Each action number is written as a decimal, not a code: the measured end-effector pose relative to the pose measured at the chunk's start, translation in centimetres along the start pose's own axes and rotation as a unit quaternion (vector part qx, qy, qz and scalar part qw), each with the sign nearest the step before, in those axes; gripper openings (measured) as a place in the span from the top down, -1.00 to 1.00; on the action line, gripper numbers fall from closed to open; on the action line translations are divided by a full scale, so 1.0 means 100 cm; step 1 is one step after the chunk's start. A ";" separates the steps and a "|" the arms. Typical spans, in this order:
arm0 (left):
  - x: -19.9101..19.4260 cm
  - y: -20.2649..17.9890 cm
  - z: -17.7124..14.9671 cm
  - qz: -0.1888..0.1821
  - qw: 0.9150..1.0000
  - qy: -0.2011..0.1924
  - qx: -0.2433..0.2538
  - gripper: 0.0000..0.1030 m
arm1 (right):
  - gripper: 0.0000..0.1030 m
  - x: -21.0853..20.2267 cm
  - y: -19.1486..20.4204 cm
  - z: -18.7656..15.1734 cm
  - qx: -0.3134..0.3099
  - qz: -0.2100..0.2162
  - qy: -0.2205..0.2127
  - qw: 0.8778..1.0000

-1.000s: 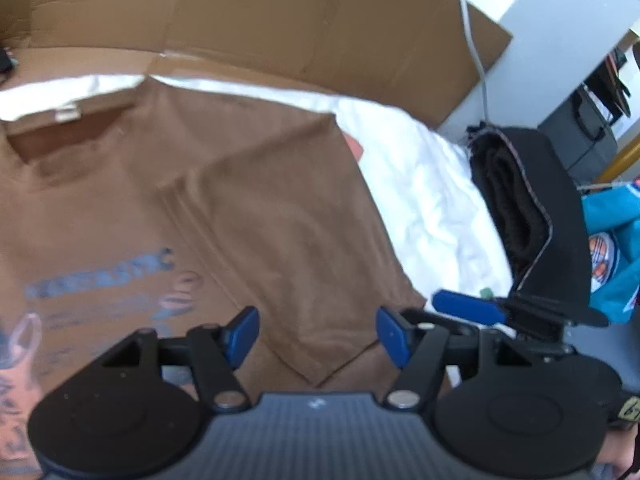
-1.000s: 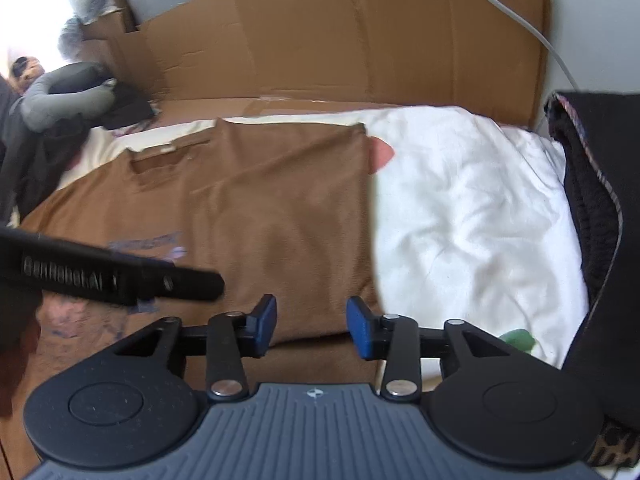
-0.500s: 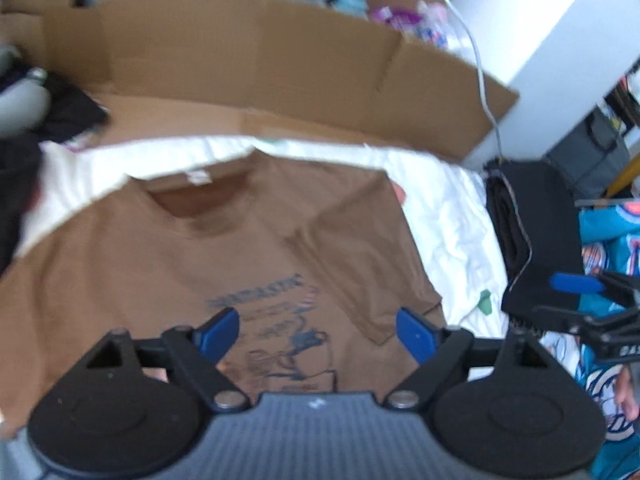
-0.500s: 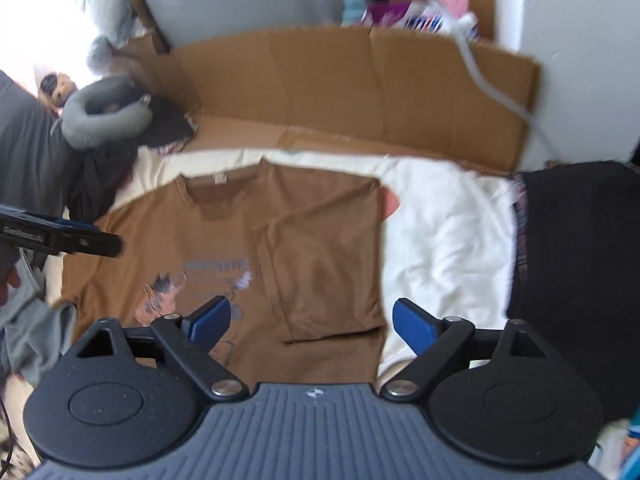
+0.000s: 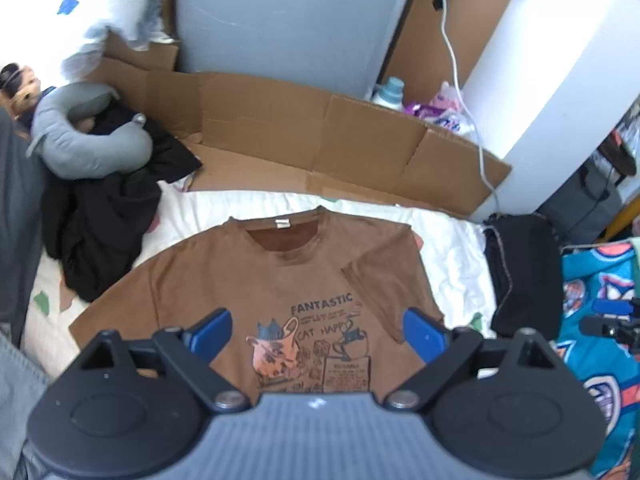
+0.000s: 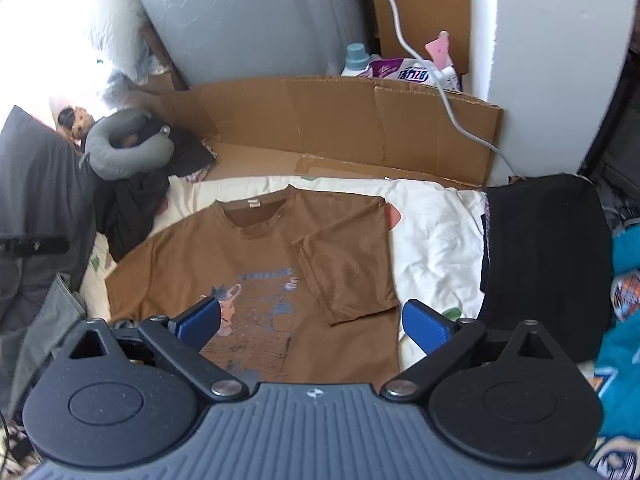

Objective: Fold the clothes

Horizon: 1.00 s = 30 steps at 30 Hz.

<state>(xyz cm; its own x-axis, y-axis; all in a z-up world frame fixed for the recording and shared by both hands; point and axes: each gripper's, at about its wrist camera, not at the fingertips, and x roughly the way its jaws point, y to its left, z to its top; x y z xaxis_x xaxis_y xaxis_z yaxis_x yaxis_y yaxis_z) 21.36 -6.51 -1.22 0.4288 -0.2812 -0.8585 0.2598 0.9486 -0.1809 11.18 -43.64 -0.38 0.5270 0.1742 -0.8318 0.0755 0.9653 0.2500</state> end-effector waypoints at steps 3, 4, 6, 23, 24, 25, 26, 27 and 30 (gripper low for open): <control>-0.028 0.013 -0.011 0.011 1.000 -0.011 -0.001 -0.90 | -0.98 -0.017 0.009 -0.005 0.013 -0.005 -0.007 1.000; -0.037 0.019 -0.016 0.012 1.000 -0.013 -0.006 -0.91 | -0.98 -0.022 0.013 -0.007 0.016 -0.008 -0.010 1.000; -0.054 0.032 -0.025 0.014 1.000 -0.018 -0.015 -0.91 | -0.99 -0.030 0.018 -0.012 0.021 -0.013 -0.011 1.000; -0.164 0.146 -0.125 0.078 0.992 -0.059 -0.079 -0.93 | -0.99 -0.058 0.102 -0.041 0.014 -0.015 -0.056 0.998; -0.167 0.152 -0.132 0.081 0.991 -0.060 -0.086 -0.93 | -0.99 -0.058 0.107 -0.044 0.010 -0.017 -0.058 0.998; -0.169 0.157 -0.138 0.083 0.990 -0.061 -0.092 -0.93 | -0.99 -0.057 0.112 -0.047 0.007 -0.019 -0.059 0.998; -0.171 0.162 -0.144 0.085 0.990 -0.062 -0.098 -0.93 | -0.99 -0.057 0.117 -0.050 0.004 -0.017 -0.060 0.998; -0.173 0.167 -0.149 0.085 0.989 -0.062 -0.102 -0.93 | -0.99 -0.056 0.122 -0.053 0.000 -0.014 -0.060 0.998; -0.177 0.177 -0.165 0.090 0.988 -0.066 -0.109 -0.93 | -0.99 -0.053 0.137 -0.061 -0.016 0.000 -0.061 0.998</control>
<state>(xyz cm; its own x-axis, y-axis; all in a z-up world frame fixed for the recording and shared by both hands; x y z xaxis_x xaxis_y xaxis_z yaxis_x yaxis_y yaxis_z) 4.11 17.63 2.86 0.5642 -0.1087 -0.8185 -0.0173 0.9895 -0.1434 4.25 -30.12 4.47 0.6257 0.1517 -0.7652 0.0488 0.9714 0.2324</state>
